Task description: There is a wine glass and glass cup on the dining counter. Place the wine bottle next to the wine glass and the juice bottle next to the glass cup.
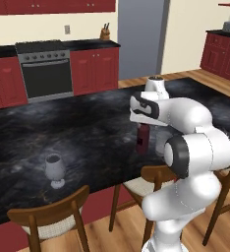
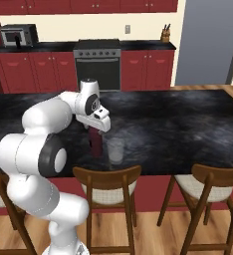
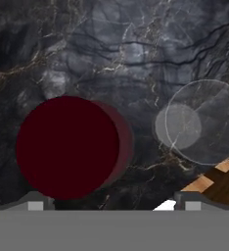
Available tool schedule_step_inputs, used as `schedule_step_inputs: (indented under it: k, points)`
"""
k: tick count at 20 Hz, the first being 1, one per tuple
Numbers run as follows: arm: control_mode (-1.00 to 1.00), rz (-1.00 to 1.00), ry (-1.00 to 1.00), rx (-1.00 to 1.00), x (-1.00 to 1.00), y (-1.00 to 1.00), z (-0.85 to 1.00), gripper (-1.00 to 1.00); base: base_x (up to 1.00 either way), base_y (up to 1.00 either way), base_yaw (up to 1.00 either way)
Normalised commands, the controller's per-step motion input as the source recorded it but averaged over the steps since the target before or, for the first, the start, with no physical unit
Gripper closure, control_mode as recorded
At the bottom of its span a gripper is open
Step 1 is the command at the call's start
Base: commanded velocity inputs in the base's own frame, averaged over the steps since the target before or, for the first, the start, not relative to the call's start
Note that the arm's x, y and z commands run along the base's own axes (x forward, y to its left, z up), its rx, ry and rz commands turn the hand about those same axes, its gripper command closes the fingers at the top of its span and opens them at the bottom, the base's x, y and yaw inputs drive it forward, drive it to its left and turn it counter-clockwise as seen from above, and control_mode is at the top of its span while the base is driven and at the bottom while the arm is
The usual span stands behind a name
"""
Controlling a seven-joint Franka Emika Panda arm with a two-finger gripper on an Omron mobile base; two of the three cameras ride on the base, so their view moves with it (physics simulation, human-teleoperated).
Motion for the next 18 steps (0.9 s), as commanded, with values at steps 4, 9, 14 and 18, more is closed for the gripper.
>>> schedule_step_inputs:
  k: [4, 9, 14, 18]
  points:
    - [-1.00, 0.00, 0.00, 0.00, -0.06, 0.00, 0.06, -1.00, 0.00, 0.00, 0.00]
    - [-1.00, 0.00, -0.03, 0.00, -0.17, 0.00, 0.14, -1.00, 0.00, 0.00, 0.00]
    - [-1.00, 0.00, -0.07, 0.00, -0.36, 0.00, 0.13, -1.00, 0.00, 0.00, 0.00]
    - [-1.00, 0.00, -0.06, 0.00, -0.41, 0.03, 0.14, -1.00, 0.00, 0.00, 0.00]
